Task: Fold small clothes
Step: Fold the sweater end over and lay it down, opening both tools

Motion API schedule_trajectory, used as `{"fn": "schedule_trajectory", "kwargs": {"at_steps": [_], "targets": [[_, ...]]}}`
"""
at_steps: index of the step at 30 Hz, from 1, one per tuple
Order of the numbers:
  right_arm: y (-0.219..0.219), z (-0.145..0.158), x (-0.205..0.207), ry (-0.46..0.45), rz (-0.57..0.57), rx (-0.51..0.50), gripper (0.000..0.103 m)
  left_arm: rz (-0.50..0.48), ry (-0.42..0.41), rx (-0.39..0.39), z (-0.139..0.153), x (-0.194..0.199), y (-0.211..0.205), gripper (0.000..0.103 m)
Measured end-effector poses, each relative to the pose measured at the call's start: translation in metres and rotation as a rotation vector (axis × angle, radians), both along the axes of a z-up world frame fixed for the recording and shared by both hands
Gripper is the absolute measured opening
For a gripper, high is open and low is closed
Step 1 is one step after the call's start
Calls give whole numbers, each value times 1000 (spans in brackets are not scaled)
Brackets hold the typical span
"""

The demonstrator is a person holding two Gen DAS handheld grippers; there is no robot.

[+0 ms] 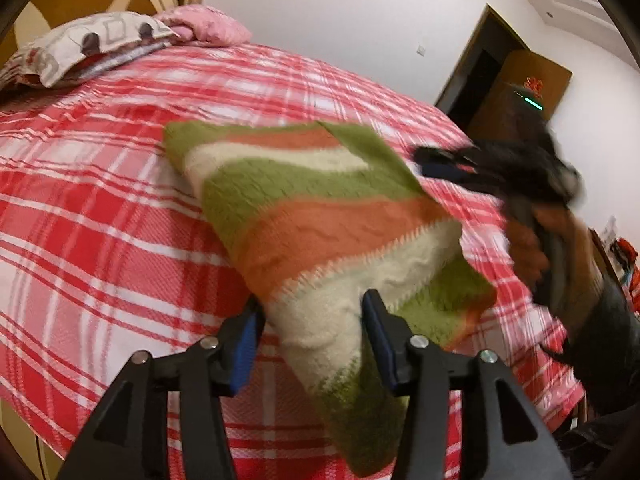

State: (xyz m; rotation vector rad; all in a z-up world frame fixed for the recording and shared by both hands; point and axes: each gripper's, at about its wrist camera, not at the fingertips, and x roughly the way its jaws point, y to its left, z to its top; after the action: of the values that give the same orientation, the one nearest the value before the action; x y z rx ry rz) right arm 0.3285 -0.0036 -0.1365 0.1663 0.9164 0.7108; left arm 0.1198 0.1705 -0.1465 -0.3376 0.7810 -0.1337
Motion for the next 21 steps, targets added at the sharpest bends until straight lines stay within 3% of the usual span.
{"fn": "schedule_trajectory", "kwargs": {"at_steps": [3, 6, 8, 10, 11, 13, 15, 21], "targets": [[-2, 15, -36, -10, 110, 92, 43, 41, -55, 36, 12, 4, 5, 63], [19, 8, -60, -23, 196, 52, 43, 53, -93, 58, 22, 11, 5, 72], [33, -7, -65, 3, 223, 15, 43, 108, -95, 203, 23, 26, 0, 73], [36, -23, -60, 14, 143, -85, 43, 151, -66, 286, 10, 42, 5, 75], [35, -27, -56, 24, 125, -92, 43, 153, -21, 304, -1, 52, 10, 81], [32, -31, -55, 31, 127, -97, 42, 151, 11, 221, -17, 54, 25, 86], [29, -23, -66, 0, 138, -125, 42, 161, -3, 157, -14, 44, 30, 82], [11, -8, -117, -59, 260, -60, 43, 64, -84, 92, 10, -11, 7, 85]]}}
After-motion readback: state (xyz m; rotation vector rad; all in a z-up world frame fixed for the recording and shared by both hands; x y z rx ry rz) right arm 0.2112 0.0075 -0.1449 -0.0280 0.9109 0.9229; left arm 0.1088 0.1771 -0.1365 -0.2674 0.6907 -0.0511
